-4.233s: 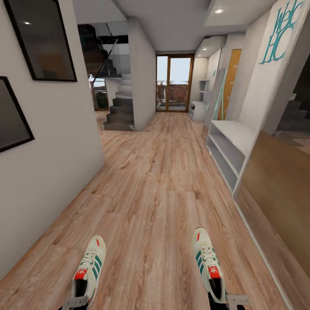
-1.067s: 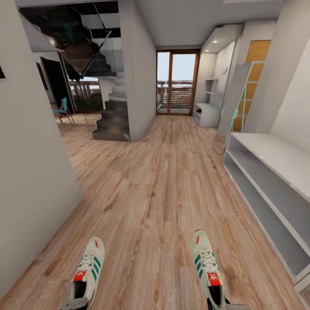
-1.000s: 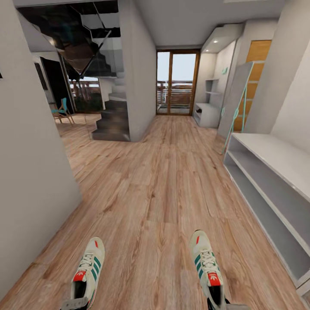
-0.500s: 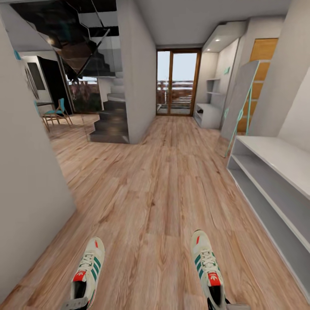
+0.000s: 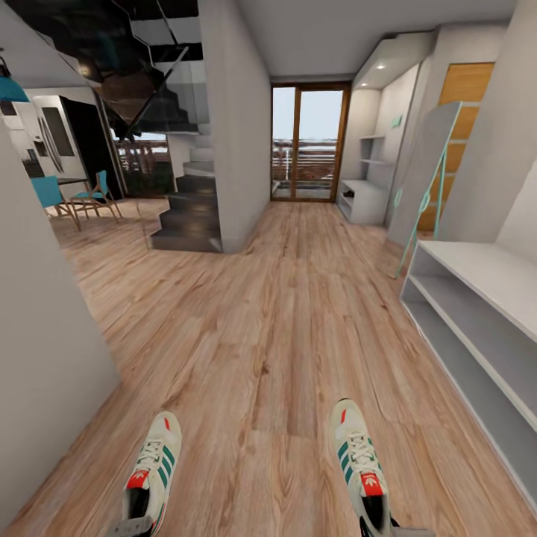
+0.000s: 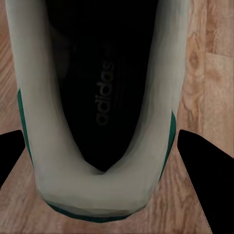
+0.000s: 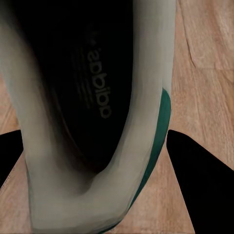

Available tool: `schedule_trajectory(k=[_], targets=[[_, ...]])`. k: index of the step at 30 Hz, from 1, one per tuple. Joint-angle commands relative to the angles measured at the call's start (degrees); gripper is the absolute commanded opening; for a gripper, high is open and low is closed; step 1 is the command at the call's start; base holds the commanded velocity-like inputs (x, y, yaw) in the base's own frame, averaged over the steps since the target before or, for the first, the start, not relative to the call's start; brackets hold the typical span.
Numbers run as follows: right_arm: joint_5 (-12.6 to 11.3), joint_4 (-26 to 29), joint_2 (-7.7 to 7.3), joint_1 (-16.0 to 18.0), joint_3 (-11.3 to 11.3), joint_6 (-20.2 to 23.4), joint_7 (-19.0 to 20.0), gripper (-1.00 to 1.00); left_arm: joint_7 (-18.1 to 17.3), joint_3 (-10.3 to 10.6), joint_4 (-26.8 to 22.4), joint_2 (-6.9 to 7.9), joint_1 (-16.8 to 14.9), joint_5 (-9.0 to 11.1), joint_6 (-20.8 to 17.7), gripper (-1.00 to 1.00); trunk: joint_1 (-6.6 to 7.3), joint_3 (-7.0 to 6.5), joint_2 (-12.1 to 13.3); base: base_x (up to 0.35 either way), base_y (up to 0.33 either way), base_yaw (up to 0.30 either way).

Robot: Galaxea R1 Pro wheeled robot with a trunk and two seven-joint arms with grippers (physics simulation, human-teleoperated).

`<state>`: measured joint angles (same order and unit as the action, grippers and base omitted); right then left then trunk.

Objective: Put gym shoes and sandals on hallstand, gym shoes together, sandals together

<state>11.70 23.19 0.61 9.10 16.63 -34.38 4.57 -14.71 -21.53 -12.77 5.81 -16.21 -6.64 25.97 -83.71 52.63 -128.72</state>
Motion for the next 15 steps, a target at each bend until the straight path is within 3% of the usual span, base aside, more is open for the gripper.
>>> schedule_trajectory(k=[1,10,15], targets=[[0.16,-0.05,0.07,0.04,0.5,-0.16,0.56,-1.0,-0.31,-0.53,0.05,-0.01,-0.03,-0.57,0.21,-1.0,-0.02,0.05,-0.02,0.339,0.0,0.0],[0.31,-0.82,0.35,0.04,0.11,-0.08,0.68,-1.0,-0.31,-0.53,0.11,-0.04,0.03,-0.57,0.16,-1.0,-0.02,0.05,-0.02,0.339,0.0,0.0],[0.18,-5.19,0.51,0.04,0.13,-0.07,0.65,-1.0,-0.31,-0.51,0.11,-0.09,0.03,-0.57,0.17,-1.0,-0.02,0.05,-0.02,0.339,0.0,0.0]])
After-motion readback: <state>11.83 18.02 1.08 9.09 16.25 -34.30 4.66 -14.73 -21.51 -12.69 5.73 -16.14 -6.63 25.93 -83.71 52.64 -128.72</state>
